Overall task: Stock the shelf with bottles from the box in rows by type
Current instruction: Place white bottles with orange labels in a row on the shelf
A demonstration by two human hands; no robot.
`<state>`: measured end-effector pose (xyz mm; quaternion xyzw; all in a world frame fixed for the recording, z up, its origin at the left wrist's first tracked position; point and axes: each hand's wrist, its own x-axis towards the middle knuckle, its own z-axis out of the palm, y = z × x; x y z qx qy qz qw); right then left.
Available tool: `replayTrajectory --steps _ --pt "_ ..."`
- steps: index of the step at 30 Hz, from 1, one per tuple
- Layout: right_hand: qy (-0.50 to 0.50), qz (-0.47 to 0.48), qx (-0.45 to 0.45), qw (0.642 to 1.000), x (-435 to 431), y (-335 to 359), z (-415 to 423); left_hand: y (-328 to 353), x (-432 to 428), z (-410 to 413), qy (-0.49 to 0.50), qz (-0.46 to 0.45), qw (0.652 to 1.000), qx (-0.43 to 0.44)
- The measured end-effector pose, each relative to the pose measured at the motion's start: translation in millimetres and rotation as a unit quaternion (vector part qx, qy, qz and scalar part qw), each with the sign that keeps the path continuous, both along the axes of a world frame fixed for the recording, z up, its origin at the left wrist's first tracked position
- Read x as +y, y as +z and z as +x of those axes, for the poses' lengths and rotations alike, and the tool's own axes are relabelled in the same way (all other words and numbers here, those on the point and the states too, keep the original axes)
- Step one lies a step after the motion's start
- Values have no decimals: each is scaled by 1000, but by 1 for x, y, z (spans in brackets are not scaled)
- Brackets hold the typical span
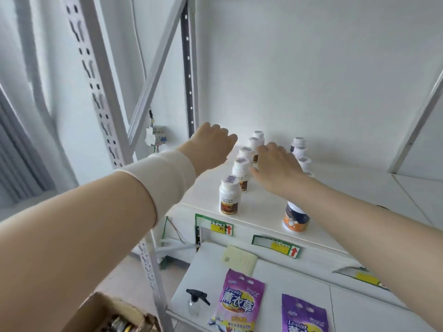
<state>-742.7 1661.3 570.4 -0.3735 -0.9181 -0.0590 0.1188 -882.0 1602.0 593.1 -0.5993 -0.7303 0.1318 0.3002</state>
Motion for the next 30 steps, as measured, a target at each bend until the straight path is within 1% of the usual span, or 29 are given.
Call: replayTrajectory --steps 3,9,12,15,18,22,25,27,29,30 --pt "75 32 -21 996 -42 -15 -37 -18 -61 -33 56 -9 998 16" --pt "242 80 -57 965 -122 -61 -117 -73 -175 -108 181 -24 981 -69" --pt "288 62 -78 952 -162 -93 -167 -115 -224 -148 233 -34 965 -111" --pt "304 23 -133 943 -201 -147 -218 -170 -273 -189 284 -38 940 -184" --pt "313 -7 -207 927 -238 -212 -260 -235 -324 -214 325 -29 904 -275" --pt "328 -44 -283 900 -275 -296 -292 -323 -385 -229 381 -49 850 -360" --pt "335 -77 -347 872 -290 -353 -295 -384 -413 -225 422 -65 798 -425" --pt "340 -92 -379 855 -296 -384 -292 -420 -422 -214 446 -81 755 -474" --pt "347 -92 -392 847 -296 -409 -291 -452 -423 -203 465 -94 710 -521" --pt "351 -102 -412 835 -295 -421 -291 -466 -420 -199 471 -100 692 -538"
